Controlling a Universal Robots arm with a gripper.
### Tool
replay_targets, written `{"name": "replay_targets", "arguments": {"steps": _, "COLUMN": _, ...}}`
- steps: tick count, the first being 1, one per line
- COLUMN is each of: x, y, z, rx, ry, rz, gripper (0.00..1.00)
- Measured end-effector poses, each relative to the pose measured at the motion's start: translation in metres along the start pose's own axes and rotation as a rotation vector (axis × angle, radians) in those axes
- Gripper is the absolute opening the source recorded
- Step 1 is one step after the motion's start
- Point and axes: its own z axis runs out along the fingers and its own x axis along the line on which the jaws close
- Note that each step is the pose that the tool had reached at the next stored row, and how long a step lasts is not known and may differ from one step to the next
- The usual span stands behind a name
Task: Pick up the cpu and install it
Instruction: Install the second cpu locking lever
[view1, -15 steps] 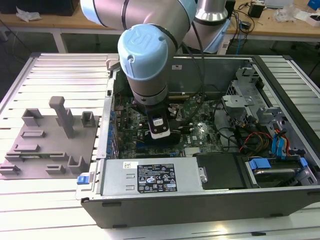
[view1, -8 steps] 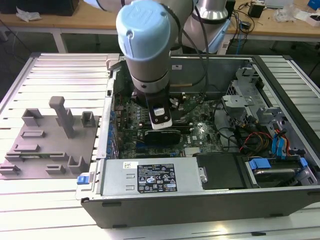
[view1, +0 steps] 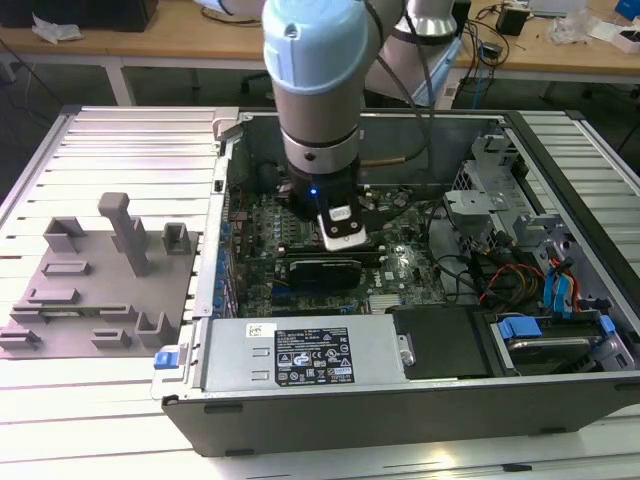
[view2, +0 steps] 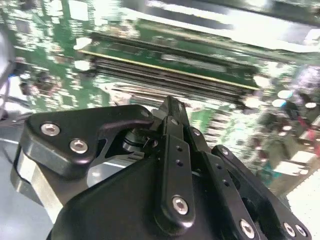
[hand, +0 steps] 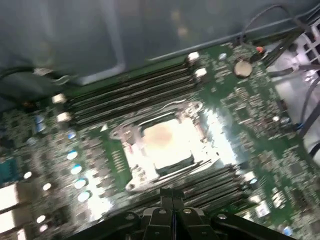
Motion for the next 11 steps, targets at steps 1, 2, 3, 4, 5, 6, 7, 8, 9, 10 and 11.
{"name": "replay_targets", "arguments": {"steps": 1, "x": -0.0020, "y": 0.0033, "z": 0.0011, "rx": -0.0002, "ry": 0.0002, "rz": 0.000, "gripper": 0.11}}
{"name": "replay_targets", "arguments": {"steps": 2, "x": -0.0031, "y": 0.0092, "z": 0.0027, "rx": 0.0000, "ry": 0.0002, "rz": 0.000, "gripper": 0.11}}
{"name": "replay_targets", "arguments": {"steps": 3, "x": -0.0029, "y": 0.0128, "z": 0.0035, "rx": 0.0002, "ry": 0.0002, "rz": 0.000, "gripper": 0.11}}
{"name": "replay_targets", "arguments": {"steps": 4, "x": -0.0019, "y": 0.0184, "z": 0.0049, "rx": 0.0009, "ry": -0.0001, "rz": 0.000, "gripper": 0.11}}
{"name": "replay_targets", "arguments": {"steps": 5, "x": -0.0009, "y": 0.0224, "z": 0.0058, "rx": 0.0023, "ry": -0.0006, "rz": 0.000, "gripper": 0.11}}
{"name": "replay_targets", "arguments": {"steps": 6, "x": 0.0004, "y": 0.0267, "z": 0.0067, "rx": 0.0049, "ry": -0.0014, "rz": -0.001, "gripper": 0.11}}
{"name": "replay_targets", "arguments": {"steps": 7, "x": 0.0026, "y": 0.0334, "z": 0.0082, "rx": 0.0130, "ry": -0.0040, "rz": -0.001, "gripper": 0.11}}
{"name": "replay_targets", "arguments": {"steps": 8, "x": 0.0043, "y": 0.0389, "z": 0.0092, "rx": 0.0322, "ry": -0.0097, "rz": -0.004, "gripper": 0.11}}
{"name": "replay_targets", "arguments": {"steps": 9, "x": 0.0049, "y": 0.0418, "z": 0.0082, "rx": 0.0467, "ry": -0.0143, "rz": -0.006, "gripper": 0.11}}
{"name": "replay_targets", "arguments": {"steps": 10, "x": 0.0053, "y": 0.0440, "z": 0.0066, "rx": 0.0568, "ry": -0.0176, "rz": -0.007, "gripper": 0.11}}
{"name": "replay_targets", "arguments": {"steps": 11, "x": 0.0057, "y": 0.0457, "z": 0.0055, "rx": 0.0647, "ry": -0.0203, "rz": -0.008, "gripper": 0.11}}
